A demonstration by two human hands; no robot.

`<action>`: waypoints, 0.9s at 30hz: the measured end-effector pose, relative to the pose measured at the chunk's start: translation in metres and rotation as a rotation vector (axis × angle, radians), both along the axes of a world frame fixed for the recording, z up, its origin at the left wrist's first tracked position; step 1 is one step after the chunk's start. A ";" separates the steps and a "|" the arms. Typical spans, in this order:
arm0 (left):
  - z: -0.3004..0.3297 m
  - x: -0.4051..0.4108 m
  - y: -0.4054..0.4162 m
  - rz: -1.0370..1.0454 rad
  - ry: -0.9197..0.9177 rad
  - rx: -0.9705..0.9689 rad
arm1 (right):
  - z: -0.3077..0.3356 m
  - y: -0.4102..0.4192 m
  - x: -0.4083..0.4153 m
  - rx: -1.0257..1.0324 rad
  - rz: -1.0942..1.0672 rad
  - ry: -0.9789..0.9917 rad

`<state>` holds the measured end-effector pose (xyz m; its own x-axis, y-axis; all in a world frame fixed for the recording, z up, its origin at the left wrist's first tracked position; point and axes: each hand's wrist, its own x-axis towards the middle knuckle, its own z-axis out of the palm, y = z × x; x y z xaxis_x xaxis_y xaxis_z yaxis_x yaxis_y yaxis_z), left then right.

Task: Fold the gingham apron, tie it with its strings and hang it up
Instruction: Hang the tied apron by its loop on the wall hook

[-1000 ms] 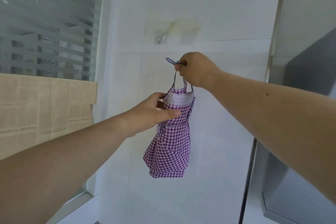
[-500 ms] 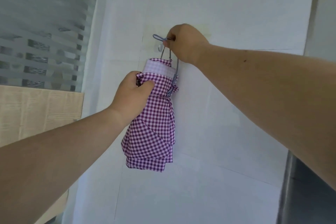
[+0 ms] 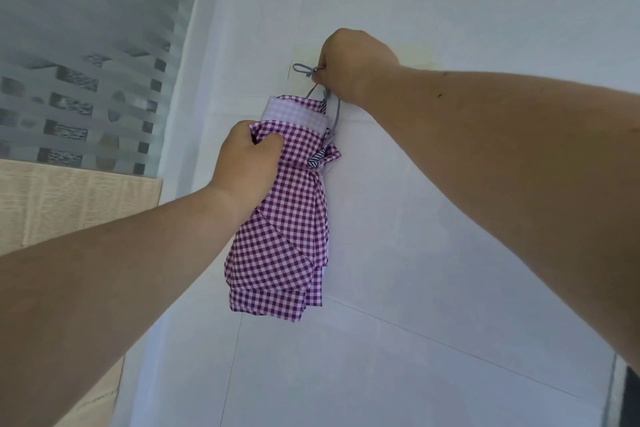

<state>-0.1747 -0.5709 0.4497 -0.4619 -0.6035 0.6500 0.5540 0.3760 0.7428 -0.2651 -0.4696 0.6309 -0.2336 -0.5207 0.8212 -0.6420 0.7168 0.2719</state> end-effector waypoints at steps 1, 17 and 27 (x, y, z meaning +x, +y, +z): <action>0.000 -0.001 -0.001 -0.008 -0.005 0.012 | 0.000 -0.002 0.000 0.010 -0.022 0.007; -0.030 -0.003 -0.014 -0.259 -0.094 0.122 | -0.017 0.003 0.008 0.193 -0.191 0.000; -0.052 0.004 -0.006 -0.423 -0.208 0.162 | -0.108 0.054 0.044 -0.129 0.138 -0.472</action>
